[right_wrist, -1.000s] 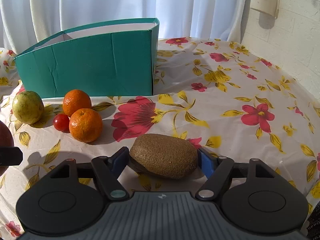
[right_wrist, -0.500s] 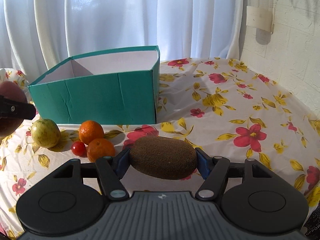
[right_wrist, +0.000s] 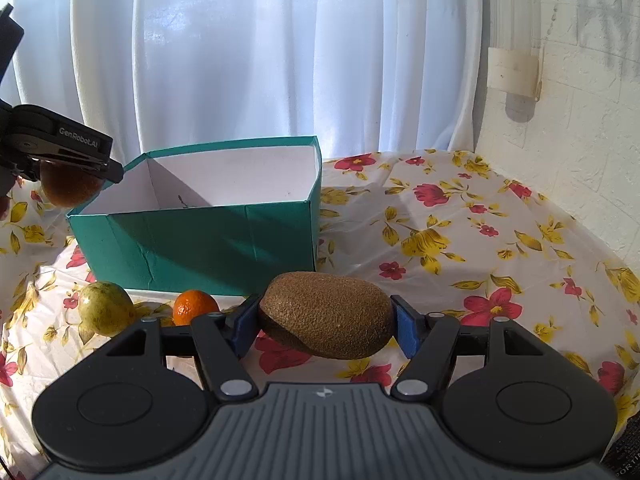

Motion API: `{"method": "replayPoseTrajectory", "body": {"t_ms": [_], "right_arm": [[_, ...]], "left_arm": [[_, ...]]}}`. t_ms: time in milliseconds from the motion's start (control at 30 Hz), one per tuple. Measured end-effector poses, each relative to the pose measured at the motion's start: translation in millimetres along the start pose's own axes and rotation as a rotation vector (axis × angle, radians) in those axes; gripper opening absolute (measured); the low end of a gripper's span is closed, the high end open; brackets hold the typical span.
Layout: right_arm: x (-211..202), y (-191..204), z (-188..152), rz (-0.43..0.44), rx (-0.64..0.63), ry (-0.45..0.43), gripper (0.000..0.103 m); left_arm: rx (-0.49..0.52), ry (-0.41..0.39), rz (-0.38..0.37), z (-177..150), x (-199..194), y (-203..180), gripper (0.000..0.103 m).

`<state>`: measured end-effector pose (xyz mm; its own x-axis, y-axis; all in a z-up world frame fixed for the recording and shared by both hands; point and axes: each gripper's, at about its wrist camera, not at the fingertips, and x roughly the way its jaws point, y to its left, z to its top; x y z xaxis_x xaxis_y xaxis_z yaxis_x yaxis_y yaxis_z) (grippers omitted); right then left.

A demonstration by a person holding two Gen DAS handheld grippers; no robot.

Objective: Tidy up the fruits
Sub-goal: 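Lower the apple into the teal box with the left tool while the right tool carries the kiwi toward it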

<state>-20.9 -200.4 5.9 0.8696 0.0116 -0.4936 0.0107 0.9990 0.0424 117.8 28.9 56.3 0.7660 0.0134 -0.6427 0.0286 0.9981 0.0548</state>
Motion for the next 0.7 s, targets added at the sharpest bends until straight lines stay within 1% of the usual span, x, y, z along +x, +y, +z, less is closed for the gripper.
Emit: {"method": "replayPoseTrajectory", "body": {"t_ms": [200, 267, 433, 700], "right_arm": [[-2, 2, 4, -0.008, -0.006, -0.011, 0.067], [-3, 2, 4, -0.007, -0.006, -0.014, 0.067], [-4, 0, 6, -0.010, 0.000, -0.023, 0.067], [-5, -2, 9, -0.001, 0.002, -0.033, 0.067]], "left_arm": [[0.015, 0.036, 0.021, -3, 30, -1, 0.077], [0.015, 0.032, 0.027, -3, 35, -1, 0.077], [0.005, 0.050, 0.020, -3, 48, 1, 0.077], [0.012, 0.091, 0.030, -6, 67, 0, 0.077]]}}
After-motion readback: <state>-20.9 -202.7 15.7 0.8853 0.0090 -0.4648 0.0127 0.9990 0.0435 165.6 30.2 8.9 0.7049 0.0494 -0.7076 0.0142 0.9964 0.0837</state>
